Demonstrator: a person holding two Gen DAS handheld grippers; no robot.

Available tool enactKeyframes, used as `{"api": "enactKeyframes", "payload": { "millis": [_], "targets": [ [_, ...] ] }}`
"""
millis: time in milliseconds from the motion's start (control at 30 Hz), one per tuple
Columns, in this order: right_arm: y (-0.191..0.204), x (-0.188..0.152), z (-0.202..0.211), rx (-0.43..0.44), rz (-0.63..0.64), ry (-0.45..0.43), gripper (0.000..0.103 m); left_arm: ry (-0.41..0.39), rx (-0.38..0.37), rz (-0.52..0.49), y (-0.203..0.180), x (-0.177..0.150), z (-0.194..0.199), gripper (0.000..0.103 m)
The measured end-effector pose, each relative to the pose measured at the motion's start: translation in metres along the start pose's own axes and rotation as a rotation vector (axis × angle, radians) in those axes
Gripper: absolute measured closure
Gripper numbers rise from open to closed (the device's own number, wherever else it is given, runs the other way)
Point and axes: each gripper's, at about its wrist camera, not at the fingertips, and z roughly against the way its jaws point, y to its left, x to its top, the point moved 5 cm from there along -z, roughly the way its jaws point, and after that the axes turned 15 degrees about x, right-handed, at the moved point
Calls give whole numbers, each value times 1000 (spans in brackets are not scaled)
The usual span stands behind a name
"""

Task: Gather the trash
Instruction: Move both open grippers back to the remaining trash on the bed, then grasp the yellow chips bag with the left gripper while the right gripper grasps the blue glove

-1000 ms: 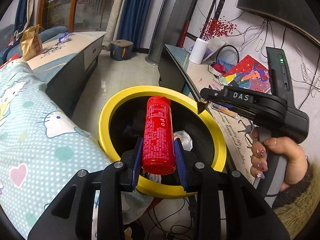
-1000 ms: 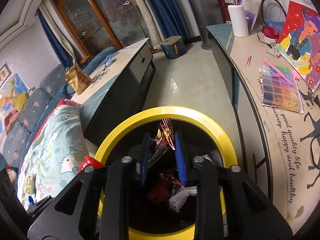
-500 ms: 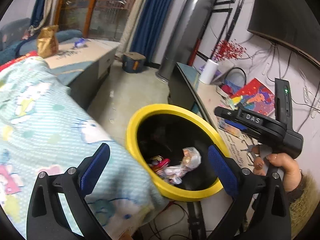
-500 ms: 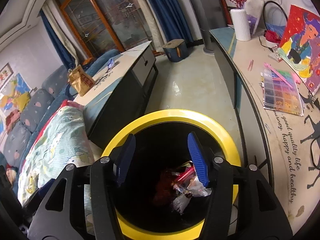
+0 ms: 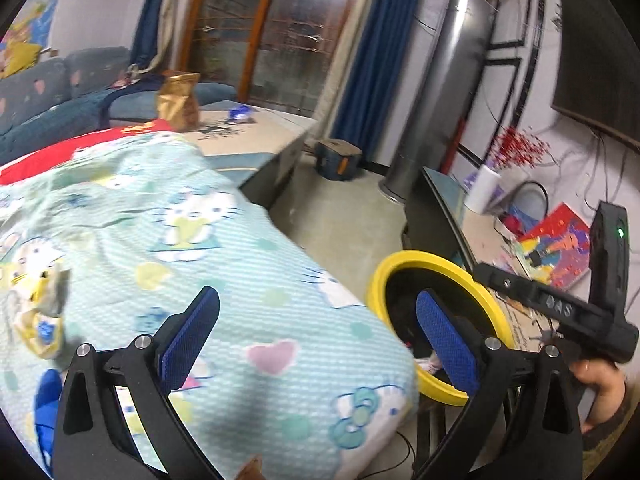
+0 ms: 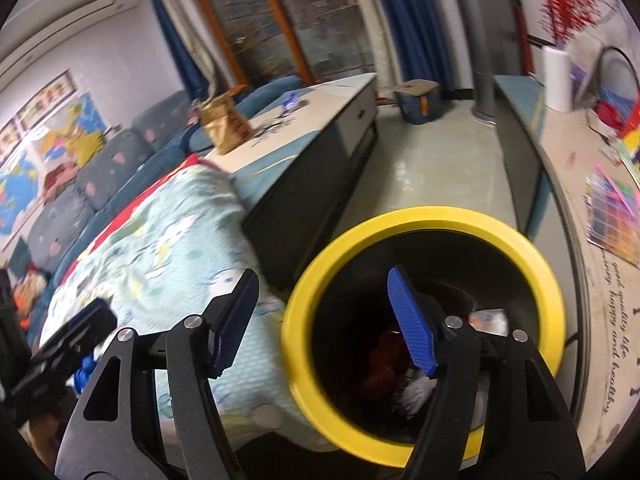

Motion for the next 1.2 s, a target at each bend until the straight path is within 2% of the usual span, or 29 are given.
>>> {"api": "enactKeyframes", "payload": {
  "millis": [400,800,1067,1200],
  "targets": [
    [75,-22,-21,119,126,84,42,-51,122,121,76,14,18,7],
    [164,-63,-41,282,280,210,42,-74,228,271,160,18,33,7],
    [222,-94,-61,407,358,301,42,-45,275,343,205,10,38,7],
    [241,-107,-73,439,389,348,42,-16,292,369,224,3,37,7]
  ]
}}
